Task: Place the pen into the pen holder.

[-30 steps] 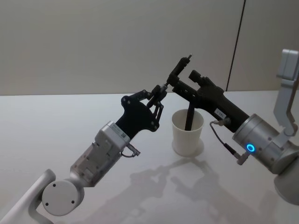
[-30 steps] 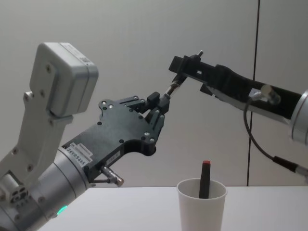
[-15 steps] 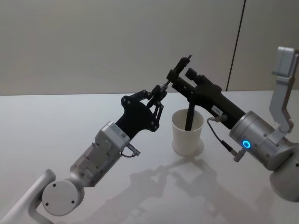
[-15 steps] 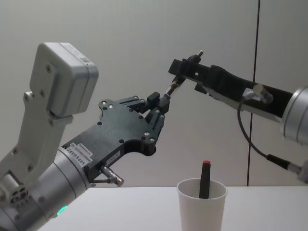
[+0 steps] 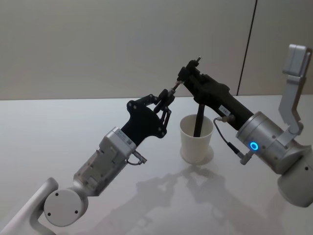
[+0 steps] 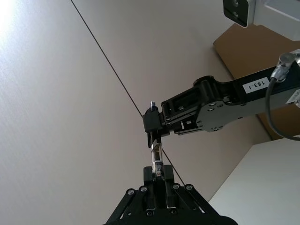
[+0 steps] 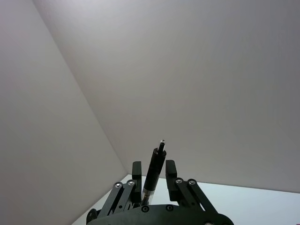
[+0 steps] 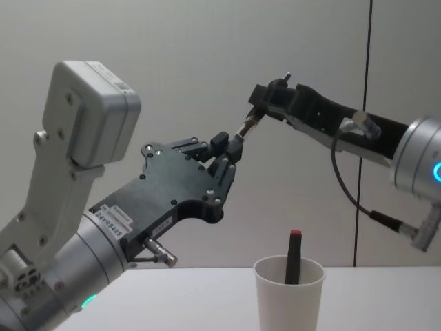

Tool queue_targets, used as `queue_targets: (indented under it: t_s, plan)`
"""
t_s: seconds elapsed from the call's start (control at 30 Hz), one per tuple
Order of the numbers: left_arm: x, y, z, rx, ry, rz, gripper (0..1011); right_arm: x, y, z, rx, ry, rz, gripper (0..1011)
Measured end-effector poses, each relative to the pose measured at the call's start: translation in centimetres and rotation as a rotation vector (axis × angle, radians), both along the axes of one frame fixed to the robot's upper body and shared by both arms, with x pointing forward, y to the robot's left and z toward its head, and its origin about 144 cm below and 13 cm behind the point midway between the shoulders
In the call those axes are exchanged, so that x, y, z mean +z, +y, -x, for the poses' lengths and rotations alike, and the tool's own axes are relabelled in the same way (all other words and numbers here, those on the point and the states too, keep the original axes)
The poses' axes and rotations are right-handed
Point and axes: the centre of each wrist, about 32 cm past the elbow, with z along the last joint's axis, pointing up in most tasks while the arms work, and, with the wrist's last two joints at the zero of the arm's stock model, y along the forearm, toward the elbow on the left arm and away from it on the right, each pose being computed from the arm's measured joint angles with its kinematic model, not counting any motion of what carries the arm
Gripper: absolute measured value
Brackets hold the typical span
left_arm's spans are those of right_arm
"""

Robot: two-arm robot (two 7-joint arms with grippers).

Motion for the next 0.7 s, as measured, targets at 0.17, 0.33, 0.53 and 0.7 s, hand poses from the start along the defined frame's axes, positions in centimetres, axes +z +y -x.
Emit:
queue_targets:
  t_s: [0.17, 0.33, 0.53, 0.7]
  plan:
    - [0.00, 0.00, 0.00, 0.000, 0.000, 0.000, 137, 0.24, 0.20, -0.15, -0.001, -0.006, -0.011, 199]
    - [0.02, -0.01, 0.00, 0.001, -0.001, 0.001, 138, 0.48, 0.45, -0.25, 0.000, -0.009, -0.021, 143]
    - [0.02, -0.01, 0.00, 0.001, -0.001, 0.002, 138, 0.72, 0.67, -0.36, -0.003, -0.013, -0.029, 143]
    - [0.02, 0.00, 0.00, 0.001, -0.001, 0.002, 138, 0.94, 0.90, -0.45, -0.005, -0.018, -0.037, 143]
